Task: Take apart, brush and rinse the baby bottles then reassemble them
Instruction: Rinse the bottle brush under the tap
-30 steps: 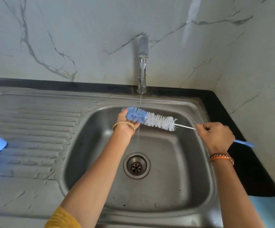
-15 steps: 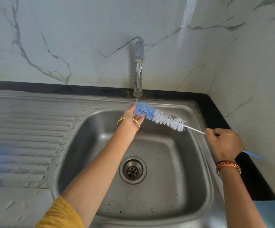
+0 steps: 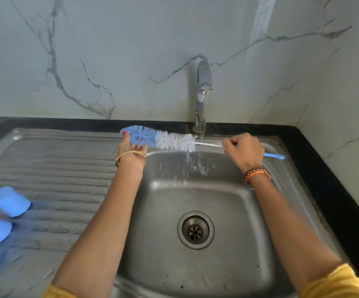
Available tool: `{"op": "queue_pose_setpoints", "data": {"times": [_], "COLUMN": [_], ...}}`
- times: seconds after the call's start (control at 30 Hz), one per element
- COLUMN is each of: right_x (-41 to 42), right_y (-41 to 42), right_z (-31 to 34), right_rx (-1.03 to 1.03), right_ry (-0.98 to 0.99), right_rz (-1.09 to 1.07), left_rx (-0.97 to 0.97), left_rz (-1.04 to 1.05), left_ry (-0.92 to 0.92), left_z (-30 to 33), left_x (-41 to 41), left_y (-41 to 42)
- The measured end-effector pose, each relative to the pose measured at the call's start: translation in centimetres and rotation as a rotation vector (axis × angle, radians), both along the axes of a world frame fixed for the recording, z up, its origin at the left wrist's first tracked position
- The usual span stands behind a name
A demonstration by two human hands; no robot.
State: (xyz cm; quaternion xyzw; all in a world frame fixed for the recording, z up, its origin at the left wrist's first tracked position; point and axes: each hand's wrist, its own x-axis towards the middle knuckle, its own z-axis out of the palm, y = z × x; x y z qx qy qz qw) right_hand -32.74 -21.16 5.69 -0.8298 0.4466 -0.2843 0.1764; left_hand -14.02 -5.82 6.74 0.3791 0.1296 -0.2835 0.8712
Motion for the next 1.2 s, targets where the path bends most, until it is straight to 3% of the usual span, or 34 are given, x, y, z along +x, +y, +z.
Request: {"op": "queue_pose_setpoints", "data": {"times": [0.3, 0.63, 0.83, 1.2], "right_x": [5.6, 4.9, -0.9, -9.5], "right_y": [2.0, 3.1, -0.1, -4.3], "right_z": [1.4, 1.9, 2.3, 1.4], "right_rx": [-0.03, -0.063, -0.068, -0.125], "right_ry": [-0.003, 0.062, 0.124, 0.099], "right_rz": [0.099, 0.305, 0.12, -0.153], "left_rx": [-0.225, -0.109, -0.126, -0.14], "left_rz": [0.217, 0.289, 0.083, -0.099], "left_ry": [0.026, 0.011, 0.019, 0.146], "left_z": [0.1, -0.2, -1.4, -2.7], "left_x": [1.9, 2.9, -0.9, -8.7], "left_y": [1.6, 3.1, -1.0, -7.5]}}
